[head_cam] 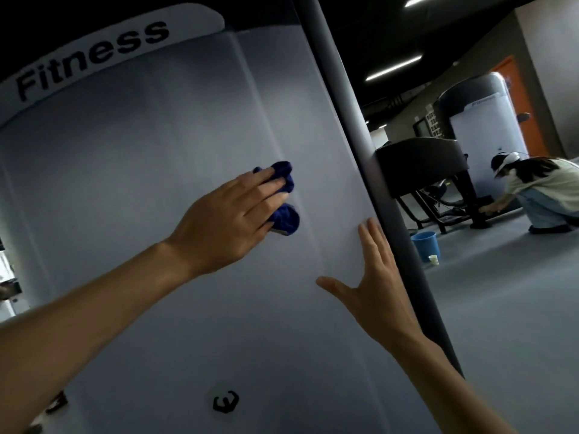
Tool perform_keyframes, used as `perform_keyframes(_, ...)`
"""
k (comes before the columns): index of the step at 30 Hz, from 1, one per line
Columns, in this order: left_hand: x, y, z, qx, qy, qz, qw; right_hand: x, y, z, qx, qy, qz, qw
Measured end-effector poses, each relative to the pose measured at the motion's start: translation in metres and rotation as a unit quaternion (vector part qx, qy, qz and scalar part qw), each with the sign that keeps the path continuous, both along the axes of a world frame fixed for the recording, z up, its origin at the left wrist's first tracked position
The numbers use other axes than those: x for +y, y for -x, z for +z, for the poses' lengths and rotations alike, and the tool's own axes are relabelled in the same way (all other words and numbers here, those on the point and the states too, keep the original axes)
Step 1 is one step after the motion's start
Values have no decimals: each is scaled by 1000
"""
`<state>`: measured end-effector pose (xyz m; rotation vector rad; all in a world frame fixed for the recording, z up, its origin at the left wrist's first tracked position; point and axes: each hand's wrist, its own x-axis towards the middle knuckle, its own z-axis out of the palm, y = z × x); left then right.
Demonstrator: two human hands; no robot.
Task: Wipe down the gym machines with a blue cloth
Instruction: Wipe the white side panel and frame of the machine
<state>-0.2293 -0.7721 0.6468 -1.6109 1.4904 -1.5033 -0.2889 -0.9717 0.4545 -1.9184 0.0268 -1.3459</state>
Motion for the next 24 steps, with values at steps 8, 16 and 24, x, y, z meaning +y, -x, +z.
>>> perform_keyframes(8,-10,8,8,-9,37,54,998,-3,-11,-2,-7,22,-23,999)
perform_keyframes(16,-136,28,21,34,8,166,986,-1,-5,2,7,15,-19,1000)
perform_keyframes(24,-112,19,31,21,-36,100,994,11,5,20,30,-23,-14,999)
